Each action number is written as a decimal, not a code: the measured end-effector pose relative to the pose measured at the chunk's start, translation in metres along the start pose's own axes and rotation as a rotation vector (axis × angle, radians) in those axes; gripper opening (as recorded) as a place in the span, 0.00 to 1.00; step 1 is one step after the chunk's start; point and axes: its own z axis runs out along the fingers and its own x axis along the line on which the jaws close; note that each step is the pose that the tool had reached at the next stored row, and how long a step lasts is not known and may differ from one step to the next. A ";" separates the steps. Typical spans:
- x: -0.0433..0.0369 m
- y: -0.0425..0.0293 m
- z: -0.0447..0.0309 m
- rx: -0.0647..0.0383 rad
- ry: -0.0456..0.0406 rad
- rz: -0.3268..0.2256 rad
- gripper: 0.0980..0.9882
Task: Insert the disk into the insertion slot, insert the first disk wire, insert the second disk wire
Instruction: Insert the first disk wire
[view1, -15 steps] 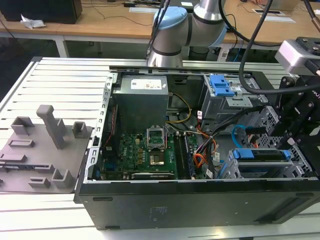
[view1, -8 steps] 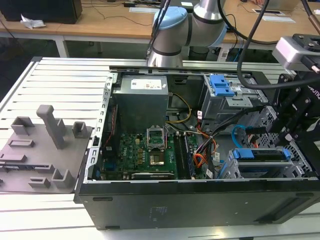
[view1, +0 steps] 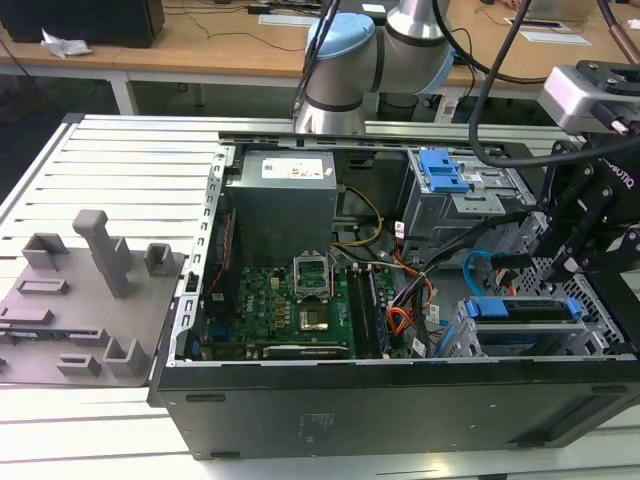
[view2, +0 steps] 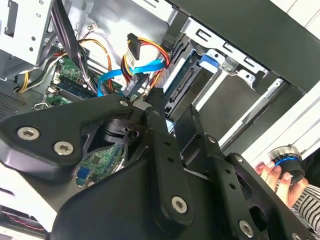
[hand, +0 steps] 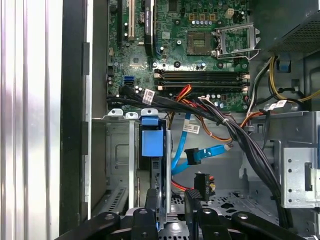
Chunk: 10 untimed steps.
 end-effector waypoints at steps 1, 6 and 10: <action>-0.0012 0.0000 0.0000 0.000 0.0001 0.000 0.30; -0.0115 0.0002 0.0000 0.000 0.0000 0.000 0.30; -0.0141 0.0002 0.0007 0.000 -0.0001 0.000 0.30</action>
